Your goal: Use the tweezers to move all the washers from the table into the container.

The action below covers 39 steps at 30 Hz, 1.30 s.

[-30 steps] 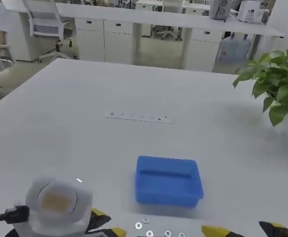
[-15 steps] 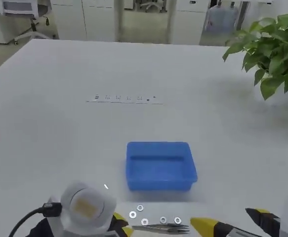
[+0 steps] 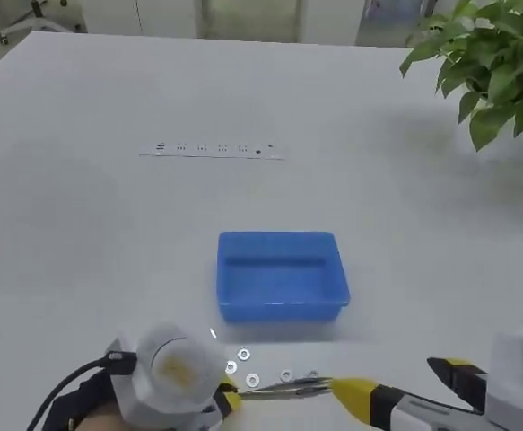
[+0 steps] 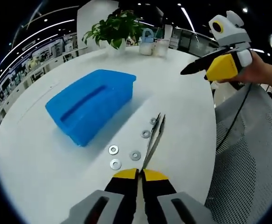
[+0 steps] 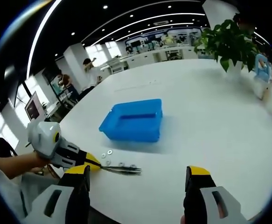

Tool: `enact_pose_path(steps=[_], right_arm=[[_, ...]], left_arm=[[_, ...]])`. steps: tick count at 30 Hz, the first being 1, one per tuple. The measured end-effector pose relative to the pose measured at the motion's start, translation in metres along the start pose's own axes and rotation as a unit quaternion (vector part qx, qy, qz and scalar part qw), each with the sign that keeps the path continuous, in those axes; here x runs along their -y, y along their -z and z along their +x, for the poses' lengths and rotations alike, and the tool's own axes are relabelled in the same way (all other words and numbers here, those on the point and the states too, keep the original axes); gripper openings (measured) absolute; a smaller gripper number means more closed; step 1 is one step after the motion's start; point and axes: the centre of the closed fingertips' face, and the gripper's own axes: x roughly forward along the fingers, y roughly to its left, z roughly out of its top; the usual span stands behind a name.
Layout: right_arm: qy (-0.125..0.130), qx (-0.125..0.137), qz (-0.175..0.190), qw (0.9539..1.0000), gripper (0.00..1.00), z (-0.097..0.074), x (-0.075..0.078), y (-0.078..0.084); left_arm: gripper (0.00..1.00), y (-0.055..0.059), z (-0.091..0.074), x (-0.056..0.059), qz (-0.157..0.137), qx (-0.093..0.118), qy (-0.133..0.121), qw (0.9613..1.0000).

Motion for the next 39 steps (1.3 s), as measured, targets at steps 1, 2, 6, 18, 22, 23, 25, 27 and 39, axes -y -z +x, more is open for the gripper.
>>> enact_pose_path(steps=[1,2,6,18,22,23,25,27,39], right_arm=[[-0.002,0.0,-0.001,1.0,0.83,0.001,-0.001,0.0],[-0.006,-0.002,-0.002,1.0,0.83,0.002,-0.003,0.0],[-0.015,-0.006,-0.018,0.9997,0.83,0.005,-0.01,-0.001],[-0.051,-0.029,-0.146,0.9876,0.74,0.013,-0.05,0.009],[-0.057,-0.027,-0.206,0.9764,0.66,0.016,-0.071,0.011],[-0.06,-0.024,-0.213,0.9748,0.63,0.017,-0.076,0.011],[-0.068,-0.022,-0.22,0.9729,0.56,0.018,-0.086,0.012],[-0.085,-0.021,-0.223,0.9708,0.49,0.02,-0.097,0.012],[-0.163,-0.023,-0.297,0.9404,0.14,0.021,-0.141,0.005]], left_arm=[[0.0,0.0,0.0,0.002,-0.001,0.0,0.003,1.0],[0.0,0.0,0.0,0.004,0.003,0.0,0.006,1.0],[0.0,-0.004,-0.01,0.011,0.046,0.008,0.006,0.9989],[0.0,-0.049,-0.057,0.028,0.062,0.075,-0.02,0.9951],[0.0,-0.066,-0.072,0.034,0.065,0.103,-0.029,0.9921],[0.0,-0.069,-0.075,0.036,0.066,0.109,-0.029,0.9914],[0.0,-0.074,-0.082,0.039,0.069,0.119,-0.03,0.9901],[0.0,-0.078,-0.088,0.043,0.073,0.126,-0.029,0.9889],[0.0,-0.097,-0.129,0.062,0.119,0.157,-0.007,0.9803]])
